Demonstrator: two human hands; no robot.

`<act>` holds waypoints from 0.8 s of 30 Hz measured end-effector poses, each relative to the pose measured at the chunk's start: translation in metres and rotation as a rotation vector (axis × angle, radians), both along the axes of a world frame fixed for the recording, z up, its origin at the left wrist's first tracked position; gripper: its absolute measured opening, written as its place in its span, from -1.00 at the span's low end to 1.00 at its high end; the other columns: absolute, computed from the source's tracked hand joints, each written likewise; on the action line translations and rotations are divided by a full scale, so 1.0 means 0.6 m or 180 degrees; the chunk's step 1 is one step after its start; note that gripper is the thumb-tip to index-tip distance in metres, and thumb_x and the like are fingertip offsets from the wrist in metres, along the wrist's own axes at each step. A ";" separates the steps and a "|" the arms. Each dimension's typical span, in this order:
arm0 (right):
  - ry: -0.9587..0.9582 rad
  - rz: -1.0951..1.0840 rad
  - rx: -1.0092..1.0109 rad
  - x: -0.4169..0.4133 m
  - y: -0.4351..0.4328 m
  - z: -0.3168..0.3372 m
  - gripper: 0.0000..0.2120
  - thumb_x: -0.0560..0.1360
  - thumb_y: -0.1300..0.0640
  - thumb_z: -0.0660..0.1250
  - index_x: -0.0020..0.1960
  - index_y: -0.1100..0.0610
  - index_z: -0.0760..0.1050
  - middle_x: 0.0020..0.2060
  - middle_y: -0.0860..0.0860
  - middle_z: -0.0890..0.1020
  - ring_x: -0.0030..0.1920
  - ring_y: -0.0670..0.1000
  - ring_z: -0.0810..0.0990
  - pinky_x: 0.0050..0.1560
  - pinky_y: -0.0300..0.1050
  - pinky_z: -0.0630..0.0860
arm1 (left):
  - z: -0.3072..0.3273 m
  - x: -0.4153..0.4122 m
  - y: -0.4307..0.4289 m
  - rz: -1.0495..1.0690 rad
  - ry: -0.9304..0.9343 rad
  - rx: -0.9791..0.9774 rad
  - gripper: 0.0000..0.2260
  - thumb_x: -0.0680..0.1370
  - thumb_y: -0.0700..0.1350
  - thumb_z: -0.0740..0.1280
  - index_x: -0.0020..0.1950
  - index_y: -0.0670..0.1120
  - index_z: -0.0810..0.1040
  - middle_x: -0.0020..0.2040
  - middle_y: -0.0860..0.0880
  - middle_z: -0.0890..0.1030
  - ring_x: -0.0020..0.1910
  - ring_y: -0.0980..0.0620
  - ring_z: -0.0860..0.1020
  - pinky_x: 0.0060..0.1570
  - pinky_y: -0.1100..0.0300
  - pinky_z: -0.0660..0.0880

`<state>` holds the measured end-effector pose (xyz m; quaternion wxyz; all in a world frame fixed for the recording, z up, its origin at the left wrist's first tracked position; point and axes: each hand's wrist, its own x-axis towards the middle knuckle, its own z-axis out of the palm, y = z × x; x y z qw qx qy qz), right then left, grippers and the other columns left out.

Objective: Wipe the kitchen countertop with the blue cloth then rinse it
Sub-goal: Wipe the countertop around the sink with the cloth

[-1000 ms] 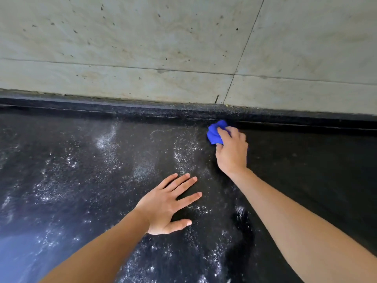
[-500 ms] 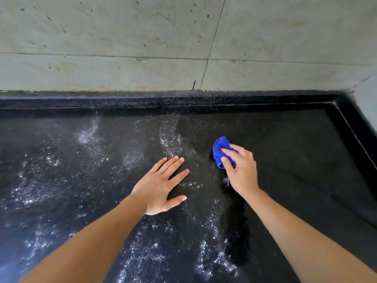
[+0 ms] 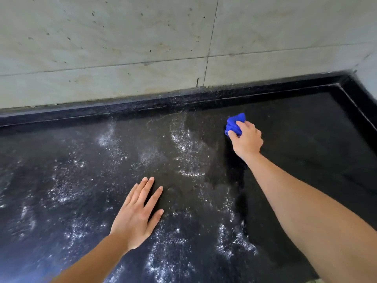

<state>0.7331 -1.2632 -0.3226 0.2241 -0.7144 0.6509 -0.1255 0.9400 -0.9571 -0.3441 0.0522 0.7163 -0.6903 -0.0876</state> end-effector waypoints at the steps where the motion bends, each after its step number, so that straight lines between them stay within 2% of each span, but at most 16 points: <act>1: 0.0133 0.0155 -0.0303 0.016 0.028 -0.016 -0.60 0.53 0.03 0.29 0.35 0.04 0.44 0.38 0.04 0.40 0.33 0.20 0.35 0.30 0.15 0.32 | -0.004 0.002 0.004 0.0024 -0.0027 0.0015 -0.50 0.63 0.12 0.05 0.47 -0.12 0.36 0.52 -0.20 0.26 0.53 -0.17 0.16 0.48 -0.04 0.06; 3: -0.0055 0.0869 -0.0781 0.037 0.107 -0.034 -0.67 0.49 0.13 0.31 0.25 0.06 0.52 0.28 0.04 0.50 0.23 0.18 0.44 0.18 0.14 0.41 | -0.010 0.005 0.003 0.0030 -0.0083 0.0022 -0.50 0.63 0.12 0.04 0.48 -0.12 0.35 0.52 -0.20 0.25 0.53 -0.17 0.14 0.47 -0.06 0.07; 5: -0.0347 0.1599 -0.0689 0.034 0.190 -0.029 -0.69 0.44 0.20 0.31 0.16 0.04 0.57 0.21 -0.01 0.55 0.16 0.12 0.48 0.10 0.07 0.45 | -0.007 0.004 0.003 0.0037 -0.0066 0.0101 -0.49 0.63 0.12 0.03 0.49 -0.12 0.34 0.52 -0.20 0.24 0.54 -0.16 0.13 0.47 -0.07 0.07; 8: -0.0997 0.2145 0.0451 -0.001 0.255 0.014 -0.65 0.43 0.32 0.31 0.16 0.05 0.60 0.18 -0.06 0.59 0.16 -0.03 0.51 0.19 -0.15 0.42 | -0.003 0.004 0.003 0.0027 -0.0071 0.0160 -0.49 0.63 0.13 0.02 0.49 -0.12 0.34 0.53 -0.20 0.23 0.54 -0.16 0.12 0.47 -0.06 0.06; 10: -0.1441 0.1813 0.1295 -0.035 0.231 0.051 -0.63 0.45 0.37 0.33 0.18 0.08 0.60 0.12 -0.06 0.63 0.10 -0.14 0.58 0.16 -0.34 0.41 | -0.001 0.005 0.004 0.0039 -0.0080 0.0184 -0.48 0.64 0.13 0.01 0.49 -0.12 0.33 0.53 -0.20 0.23 0.54 -0.15 0.11 0.47 -0.06 0.05; 12: -0.1341 0.1081 0.1025 -0.086 0.162 0.063 -0.62 0.44 0.39 0.35 0.19 0.08 0.58 0.08 -0.03 0.66 0.07 -0.12 0.59 0.15 -0.34 0.43 | -0.002 0.005 0.004 0.0036 -0.0091 0.0193 -0.48 0.64 0.14 -0.01 0.50 -0.12 0.32 0.53 -0.20 0.23 0.54 -0.16 0.12 0.48 -0.05 0.04; 15: -0.0720 -0.0220 0.0146 -0.164 0.076 0.035 -0.65 0.46 0.31 0.34 0.21 0.10 0.57 0.14 0.06 0.62 0.13 0.07 0.58 0.17 -0.15 0.43 | -0.005 0.006 0.004 0.0031 -0.0087 0.0176 -0.48 0.64 0.14 -0.01 0.50 -0.11 0.31 0.53 -0.20 0.23 0.54 -0.16 0.12 0.49 -0.04 0.02; 17: -0.0265 -0.0547 -0.0243 -0.166 0.092 0.001 -0.68 0.48 0.26 0.30 0.22 0.12 0.56 0.18 0.08 0.59 0.16 0.20 0.52 0.18 0.01 0.43 | -0.006 0.005 0.004 0.0026 -0.0096 0.0170 -0.48 0.64 0.14 -0.01 0.50 -0.11 0.30 0.53 -0.20 0.23 0.54 -0.17 0.13 0.49 -0.04 0.02; 19: -0.0120 -0.0158 -0.0693 -0.133 0.157 -0.024 -0.68 0.47 0.18 0.25 0.19 0.13 0.57 0.17 0.07 0.58 0.14 0.22 0.49 0.18 0.11 0.42 | -0.005 0.005 0.004 0.0046 -0.0111 0.0171 -0.48 0.64 0.14 -0.01 0.50 -0.11 0.30 0.53 -0.21 0.23 0.53 -0.17 0.13 0.49 -0.04 0.01; 21: -0.0339 0.0547 -0.0803 -0.099 0.248 -0.031 -0.68 0.47 0.13 0.22 0.18 0.11 0.58 0.16 0.04 0.57 0.11 0.14 0.47 0.16 0.03 0.40 | -0.004 0.004 0.003 0.0043 -0.0119 0.0184 -0.48 0.64 0.14 -0.01 0.50 -0.12 0.31 0.52 -0.21 0.24 0.53 -0.17 0.13 0.49 -0.03 0.00; 24: -0.0661 0.1385 -0.0193 -0.072 0.359 -0.011 -0.67 0.47 0.18 0.25 0.21 0.05 0.57 0.17 -0.08 0.55 0.13 -0.01 0.44 0.17 -0.13 0.39 | 0.002 0.002 0.003 0.0062 -0.0066 0.0217 -0.47 0.63 0.14 -0.01 0.48 -0.13 0.34 0.51 -0.22 0.26 0.52 -0.18 0.15 0.50 -0.02 -0.01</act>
